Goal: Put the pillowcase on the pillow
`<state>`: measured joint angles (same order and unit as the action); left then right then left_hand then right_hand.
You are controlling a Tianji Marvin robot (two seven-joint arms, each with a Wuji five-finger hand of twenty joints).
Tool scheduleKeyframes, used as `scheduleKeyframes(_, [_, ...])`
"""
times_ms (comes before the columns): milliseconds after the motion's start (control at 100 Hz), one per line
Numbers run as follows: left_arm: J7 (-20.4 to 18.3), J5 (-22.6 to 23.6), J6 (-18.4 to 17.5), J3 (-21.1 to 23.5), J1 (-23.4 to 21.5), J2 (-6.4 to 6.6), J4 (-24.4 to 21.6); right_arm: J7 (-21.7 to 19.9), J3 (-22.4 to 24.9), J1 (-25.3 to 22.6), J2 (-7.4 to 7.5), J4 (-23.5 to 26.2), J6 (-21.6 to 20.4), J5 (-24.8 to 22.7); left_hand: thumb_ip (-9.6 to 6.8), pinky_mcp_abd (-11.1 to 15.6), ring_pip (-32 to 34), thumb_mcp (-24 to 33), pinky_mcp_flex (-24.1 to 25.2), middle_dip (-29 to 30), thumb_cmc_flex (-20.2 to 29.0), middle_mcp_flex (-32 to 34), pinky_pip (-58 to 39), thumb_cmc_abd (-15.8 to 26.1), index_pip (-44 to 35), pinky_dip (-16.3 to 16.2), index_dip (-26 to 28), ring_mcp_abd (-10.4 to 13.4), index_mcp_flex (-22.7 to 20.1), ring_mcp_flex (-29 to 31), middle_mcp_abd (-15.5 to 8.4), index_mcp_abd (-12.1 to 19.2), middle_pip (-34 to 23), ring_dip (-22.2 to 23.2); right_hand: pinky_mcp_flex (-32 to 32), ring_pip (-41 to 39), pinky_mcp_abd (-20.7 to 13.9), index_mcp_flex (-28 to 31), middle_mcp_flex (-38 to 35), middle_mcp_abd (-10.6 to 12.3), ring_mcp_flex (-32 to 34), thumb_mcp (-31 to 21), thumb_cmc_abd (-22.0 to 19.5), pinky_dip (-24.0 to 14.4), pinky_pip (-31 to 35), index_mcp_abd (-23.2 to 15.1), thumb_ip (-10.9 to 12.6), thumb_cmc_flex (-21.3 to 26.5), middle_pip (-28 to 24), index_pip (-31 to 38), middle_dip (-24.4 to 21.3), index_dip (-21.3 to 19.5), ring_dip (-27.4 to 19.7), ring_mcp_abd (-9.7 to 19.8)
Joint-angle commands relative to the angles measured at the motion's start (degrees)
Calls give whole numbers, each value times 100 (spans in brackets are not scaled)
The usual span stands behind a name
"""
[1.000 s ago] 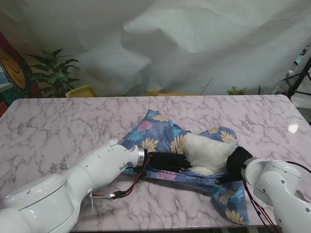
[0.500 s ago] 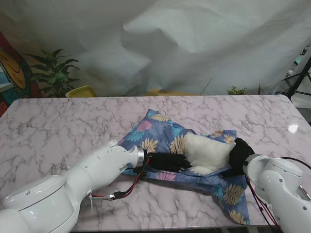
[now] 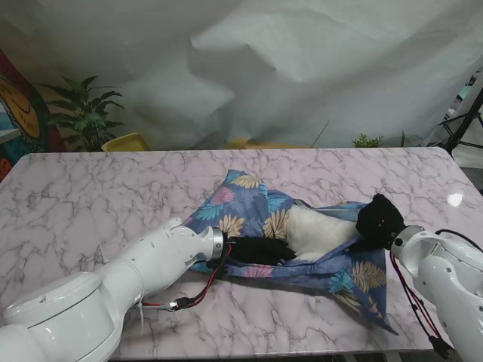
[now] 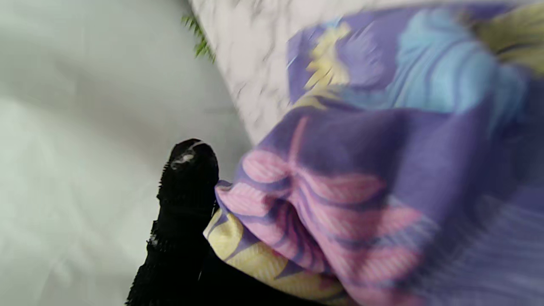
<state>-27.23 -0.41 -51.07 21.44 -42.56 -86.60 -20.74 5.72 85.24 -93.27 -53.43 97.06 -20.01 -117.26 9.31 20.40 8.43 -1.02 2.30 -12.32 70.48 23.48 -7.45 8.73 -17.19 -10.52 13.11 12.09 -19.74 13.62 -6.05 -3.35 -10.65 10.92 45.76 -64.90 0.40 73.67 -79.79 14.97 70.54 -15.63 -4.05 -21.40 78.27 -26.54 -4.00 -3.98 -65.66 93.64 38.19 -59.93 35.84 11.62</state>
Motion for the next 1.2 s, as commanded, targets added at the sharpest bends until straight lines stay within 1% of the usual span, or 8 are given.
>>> scheduleKeyframes(0, [-257, 179, 130, -118, -205, 225, 392, 154, 64, 172, 206, -257, 283, 132, 207, -404, 883, -386, -391, -154, 349, 403, -963, -258, -464, 23, 214, -1391, -316, 455, 781, -396, -486, 334, 60, -472, 127, 316, -341, -169, 542, -489, -26, -63, 60, 244, 144, 246, -126, 136, -28, 29, 52, -364])
scheduleKeyframes(330, [-190, 193, 129, -168, -206, 230, 350, 1833, -1324, 1211, 244, -1135, 621, 1187, 201, -437, 864, -385, -373, -151, 349, 373, -916, -249, -468, 52, 216, -1410, -294, 423, 779, -333, -477, 326, -595, 2082, 211, 213, -349, -147, 548, 69, -184, -161, -935, -170, 58, 674, 1648, -1083, -788, 724, -778, -246])
scheduleKeyframes(730, [287, 282, 415, -322, -238, 516, -175, -1101, -1992, 2019, -114, -1325, -1436, 3677, 189, -453, 846, -344, -357, -151, 348, 349, -810, -288, -513, 59, 241, -1413, -254, 391, 787, -290, -479, 316, -2530, 4896, 756, -3166, 1877, -467, -1515, 931, -115, -99, -1925, 302, 95, 1326, 4250, -5327, -1500, 3381, -1406, -324])
scheduleKeyframes(780, [315, 280, 475, -322, -247, 554, -249, -1322, -2054, 2049, -126, -1366, -1546, 3889, 192, -456, 841, -351, -348, -150, 348, 336, -789, -284, -515, 62, 241, -1418, -247, 372, 789, -288, -475, 315, -2647, 4980, 794, -3711, 2195, -523, -1725, 841, 361, -92, -1975, 435, 91, 1460, 4367, -5689, -1585, 3611, -1479, -368])
scheduleKeyframes(810, [347, 293, 494, -326, -249, 569, -277, -1424, -2100, 2075, -129, -1393, -1625, 3996, 189, -460, 842, -340, -351, -150, 349, 337, -778, -290, -515, 61, 242, -1414, -246, 369, 794, -286, -476, 314, -2715, 5033, 808, -3980, 2430, -547, -1861, -640, 1148, -78, -2041, 500, -89, 841, 4365, -5736, -1719, 3977, -1615, -379])
scheduleKeyframes(870, [390, 321, 529, -353, -244, 594, -338, -1380, -2230, 2148, -120, -1485, -1760, 4036, 184, -459, 838, -321, -352, -147, 349, 321, -759, -294, -512, 59, 240, -1413, -239, 362, 792, -285, -469, 313, -2867, 5239, 728, -4762, 3169, -644, -2249, -1508, 2033, 8, -2140, 896, -282, 481, 4495, -6094, -1860, 4225, -1795, -379])
scheduleKeyframes(1060, [522, 409, 583, -409, -240, 619, -437, -645, -2230, 1981, -76, -1271, -1579, 3461, 189, -478, 841, -322, -359, -147, 349, 316, -727, -293, -506, 38, 236, -1423, -221, 359, 796, -279, -472, 313, -3642, 5498, 638, -6818, 5642, -1010, -3702, -2179, 2237, 502, -2334, 2173, -493, -320, 3887, -6874, -2172, 4961, -2405, -822])
scheduleKeyframes(1190, [582, 456, 636, -415, -238, 641, -489, -365, -1860, 1641, -104, -867, -1556, 3321, 190, -486, 839, -320, -361, -147, 349, 318, -718, -289, -508, 19, 236, -1433, -215, 355, 792, -274, -474, 311, -4180, 5403, 619, -6477, 6846, -1403, -4707, -2253, 2391, 764, -2528, 2518, -501, -259, 3635, -9575, -2255, 4867, -2578, -1044])
